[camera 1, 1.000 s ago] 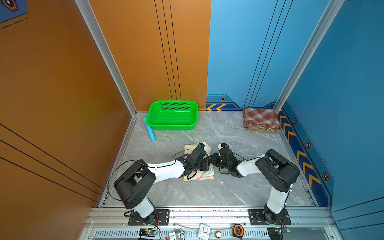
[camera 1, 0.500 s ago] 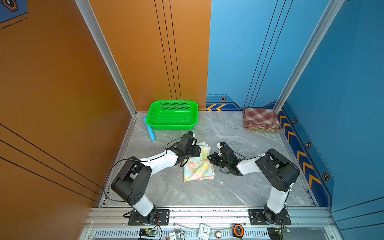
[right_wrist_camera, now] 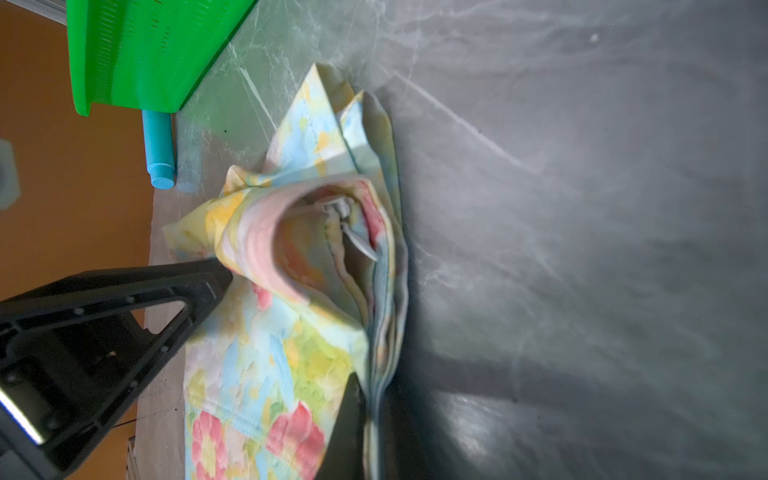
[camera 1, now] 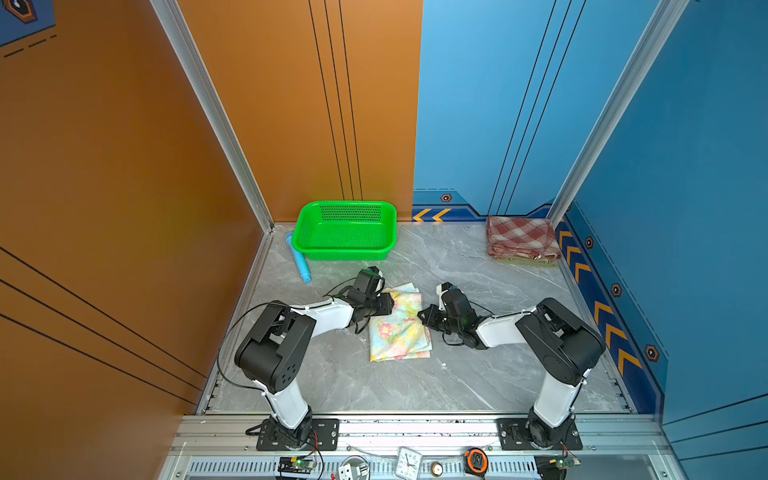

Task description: Fold and stack the skirts

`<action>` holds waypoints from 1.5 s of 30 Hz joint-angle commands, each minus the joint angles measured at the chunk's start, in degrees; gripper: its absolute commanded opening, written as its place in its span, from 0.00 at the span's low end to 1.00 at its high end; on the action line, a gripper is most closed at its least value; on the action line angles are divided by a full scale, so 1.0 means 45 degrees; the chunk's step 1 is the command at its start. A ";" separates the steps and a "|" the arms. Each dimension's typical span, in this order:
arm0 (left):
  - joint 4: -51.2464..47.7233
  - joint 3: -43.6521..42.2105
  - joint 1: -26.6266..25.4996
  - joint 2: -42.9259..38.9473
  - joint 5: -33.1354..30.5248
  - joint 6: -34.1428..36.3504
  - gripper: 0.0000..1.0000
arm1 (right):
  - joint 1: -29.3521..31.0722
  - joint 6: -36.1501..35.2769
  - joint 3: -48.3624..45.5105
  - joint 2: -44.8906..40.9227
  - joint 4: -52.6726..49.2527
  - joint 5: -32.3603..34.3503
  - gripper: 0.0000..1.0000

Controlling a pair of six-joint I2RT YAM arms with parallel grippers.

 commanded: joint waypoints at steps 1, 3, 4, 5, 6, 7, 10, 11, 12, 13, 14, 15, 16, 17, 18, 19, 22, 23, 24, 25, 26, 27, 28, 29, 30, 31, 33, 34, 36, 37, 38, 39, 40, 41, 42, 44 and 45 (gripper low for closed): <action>-0.1182 -0.0239 0.0641 -0.0671 -0.0985 0.0115 0.47 | -0.0173 -0.0454 -0.0470 0.0549 -0.2889 0.0529 0.00; -0.1208 -0.0496 0.0953 -0.0989 -0.0872 -0.0210 0.47 | -0.0186 -0.0415 -0.0445 0.0593 -0.2915 0.0510 0.00; -0.1241 -0.0601 0.0971 -0.1178 -0.0863 -0.0296 0.47 | -0.0190 -0.0415 -0.0440 0.0626 -0.2894 0.0510 0.00; -0.1248 -0.0718 0.0956 -0.1416 -0.0784 -0.0349 0.47 | -0.0194 -0.0415 -0.0444 0.0612 -0.2908 0.0499 0.00; -0.1304 -0.0833 0.0873 -0.1658 -0.0702 -0.0396 0.46 | -0.0192 -0.0415 -0.0427 0.0626 -0.2935 0.0507 0.00; -0.1384 -0.0941 0.0803 -0.1888 -0.0659 -0.0421 0.45 | -0.0188 -0.0396 -0.0410 0.0632 -0.2948 0.0510 0.00; -0.1537 -0.1413 0.0193 -0.2706 -0.0744 -0.0551 0.42 | -0.0264 -0.0339 -0.0332 0.0750 -0.2969 0.0441 0.00; -0.1602 -0.1596 -0.0065 -0.2960 -0.0863 -0.0597 0.41 | -0.0283 -0.0320 -0.0326 0.0788 -0.2945 0.0451 0.00; -0.1600 -0.1831 -0.0303 -0.3157 -0.0934 -0.0670 0.41 | -0.0280 -0.0279 -0.0310 0.0841 -0.2923 0.0451 0.00; -0.1572 -0.2008 -0.0527 -0.3279 -0.1015 -0.0736 0.40 | -0.0284 -0.0278 -0.0274 0.0888 -0.2888 0.0432 0.00; -0.1573 -0.2190 -0.0715 -0.3302 -0.1119 -0.0742 0.40 | -0.0279 -0.0260 -0.0222 0.0956 -0.2886 0.0375 0.00; -0.1589 -0.2325 -0.0813 -0.3212 -0.1230 -0.0750 0.40 | -0.0260 -0.0240 -0.0182 0.1029 -0.2856 0.0335 0.00; -0.1541 -0.2477 -0.0807 -0.3071 -0.1263 -0.0842 0.39 | -0.0250 -0.0220 -0.0166 0.1062 -0.2815 0.0315 0.00; -0.1402 -0.2639 -0.0810 -0.2908 -0.1193 -0.0929 0.38 | -0.0235 -0.0201 -0.0117 0.1096 -0.2801 0.0310 0.00; -0.1247 -0.2731 -0.0825 -0.2742 -0.1133 -0.0979 0.37 | -0.0190 -0.0191 -0.0084 0.1095 -0.2808 0.0314 0.00; -0.1148 -0.2799 -0.0862 -0.2531 -0.1150 -0.1008 0.37 | -0.0180 -0.0210 -0.0058 0.1096 -0.2856 0.0314 0.00; -0.1482 -0.2454 -0.0844 -0.1783 -0.1224 -0.1018 0.38 | -0.0137 -0.0222 -0.0088 0.0971 -0.2917 0.0407 0.00; -0.1778 -0.2164 -0.0823 -0.1546 -0.1231 -0.0979 0.39 | -0.0119 -0.0220 -0.0114 0.0943 -0.2928 0.0429 0.00; -0.2079 -0.1958 -0.0851 -0.1454 -0.1280 -0.0963 0.39 | -0.0124 -0.0234 -0.0107 0.0926 -0.2951 0.0436 0.00; -0.2193 -0.1807 -0.0892 -0.1479 -0.1302 -0.0918 0.39 | -0.0133 -0.0239 -0.0140 0.0918 -0.2960 0.0455 0.00; -0.2268 -0.1738 -0.0911 -0.1649 -0.1319 -0.0860 0.39 | -0.0129 -0.0223 -0.0167 0.0899 -0.2948 0.0500 0.00; -0.2379 -0.1676 -0.0936 -0.1846 -0.1355 -0.0858 0.39 | -0.0117 -0.0215 -0.0189 0.0920 -0.2941 0.0509 0.00; -0.2565 -0.1586 -0.0960 -0.2068 -0.1429 -0.0810 0.40 | -0.0131 -0.0191 -0.0224 0.0921 -0.2892 0.0520 0.00; -0.2795 -0.1500 -0.1010 -0.2305 -0.1501 -0.0744 0.41 | -0.0133 -0.0162 -0.0247 0.0938 -0.2860 0.0548 0.00; -0.3006 -0.1456 -0.1106 -0.2540 -0.1619 -0.0703 0.43 | -0.0127 -0.0132 -0.0247 0.0957 -0.2825 0.0566 0.00; -0.3198 -0.1434 -0.1250 -0.2833 -0.1719 -0.0645 0.43 | -0.0135 -0.0105 -0.0229 0.0982 -0.2811 0.0563 0.00; -0.3720 -0.1496 -0.1667 -0.3394 -0.1913 -0.0598 0.43 | -0.0154 -0.0083 -0.0162 0.1085 -0.2828 0.0584 0.00; -0.3895 -0.1582 -0.1981 -0.3689 -0.2116 -0.0636 0.43 | -0.0141 -0.0066 -0.0117 0.1142 -0.2829 0.0587 0.00; -0.3962 -0.1852 -0.2588 -0.4126 -0.2321 -0.0895 0.43 | -0.0171 -0.0044 -0.0039 0.1232 -0.2814 0.0565 0.00; -0.3946 -0.2071 -0.2913 -0.4267 -0.2467 -0.1193 0.43 | -0.0173 -0.0044 -0.0007 0.1239 -0.2780 0.0551 0.00; -0.3809 -0.2376 -0.3184 -0.4326 -0.2540 -0.1517 0.42 | -0.0195 -0.0025 0.0003 0.1257 -0.2754 0.0568 0.00; -0.3582 -0.2642 -0.3377 -0.4313 -0.2534 -0.1756 0.41 | -0.0195 -0.0048 0.0022 0.1256 -0.2785 0.0557 0.00; -0.3440 -0.2963 -0.3587 -0.4228 -0.2524 -0.2088 0.41 | -0.0213 -0.0078 0.0044 0.1250 -0.2799 0.0562 0.00; -0.2887 -0.3240 -0.3755 -0.4080 -0.2499 -0.2361 0.40 | -0.0227 -0.0080 0.0043 0.1231 -0.2809 0.0568 0.00; -0.2755 -0.3403 -0.3893 -0.3951 -0.2471 -0.2534 0.40 | -0.0234 -0.0084 0.0039 0.1185 -0.2819 0.0568 0.00; -0.2635 -0.3621 -0.4204 -0.3753 -0.2582 -0.2745 0.39 | -0.0247 -0.0150 0.0064 0.1104 -0.2884 0.0567 0.00; -0.2644 -0.3640 -0.4276 -0.3699 -0.2656 -0.2772 0.39 | -0.0233 -0.0161 0.0064 0.1077 -0.2907 0.0568 0.00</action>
